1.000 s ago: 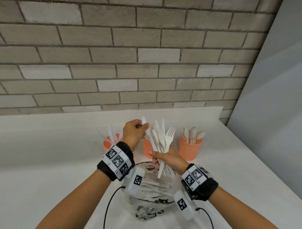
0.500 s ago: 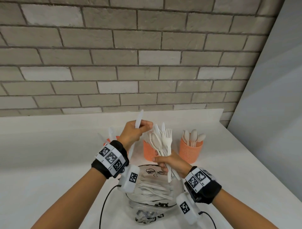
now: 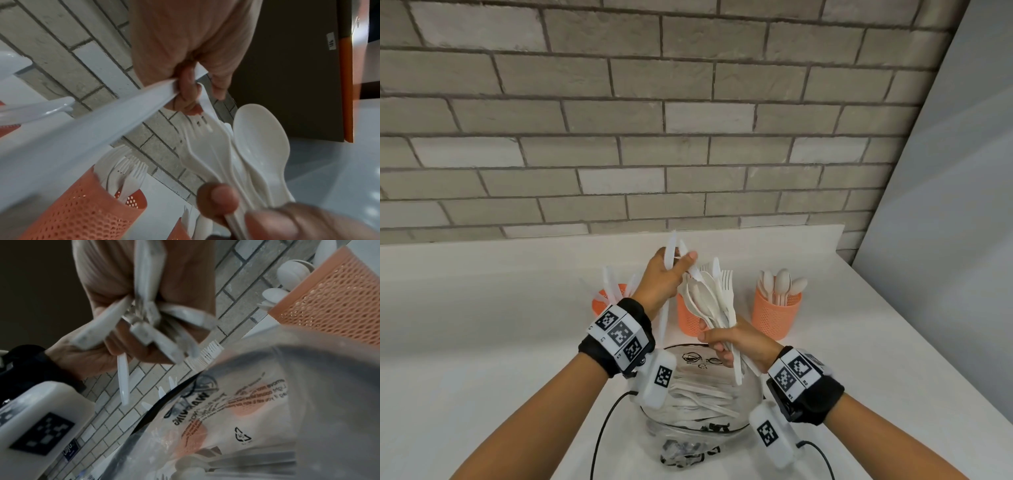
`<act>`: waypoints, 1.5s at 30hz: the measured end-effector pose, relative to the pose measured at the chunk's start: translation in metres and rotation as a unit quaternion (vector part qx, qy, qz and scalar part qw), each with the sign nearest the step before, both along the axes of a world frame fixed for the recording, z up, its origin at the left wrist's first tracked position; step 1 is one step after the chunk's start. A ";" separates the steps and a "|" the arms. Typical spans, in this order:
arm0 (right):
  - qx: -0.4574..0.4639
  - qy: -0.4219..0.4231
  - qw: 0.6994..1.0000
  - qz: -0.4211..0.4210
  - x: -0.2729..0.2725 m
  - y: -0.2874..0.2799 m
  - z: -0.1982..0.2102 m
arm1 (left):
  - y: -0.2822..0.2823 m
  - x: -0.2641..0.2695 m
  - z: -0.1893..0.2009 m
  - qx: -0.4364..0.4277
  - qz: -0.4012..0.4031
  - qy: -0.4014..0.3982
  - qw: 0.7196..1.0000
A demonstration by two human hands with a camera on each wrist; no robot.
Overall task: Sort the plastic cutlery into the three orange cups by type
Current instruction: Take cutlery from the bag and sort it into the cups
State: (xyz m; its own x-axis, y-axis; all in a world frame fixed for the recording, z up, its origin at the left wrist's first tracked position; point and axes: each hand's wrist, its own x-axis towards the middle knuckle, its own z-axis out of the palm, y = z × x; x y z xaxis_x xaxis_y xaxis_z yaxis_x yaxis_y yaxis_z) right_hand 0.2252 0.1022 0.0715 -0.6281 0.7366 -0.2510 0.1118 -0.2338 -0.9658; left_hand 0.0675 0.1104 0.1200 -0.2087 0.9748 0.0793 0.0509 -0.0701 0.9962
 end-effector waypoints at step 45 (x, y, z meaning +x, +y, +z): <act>0.338 -0.307 0.877 -0.151 -0.015 0.013 -0.022 | 0.007 0.013 -0.011 -0.017 0.122 0.075 0.990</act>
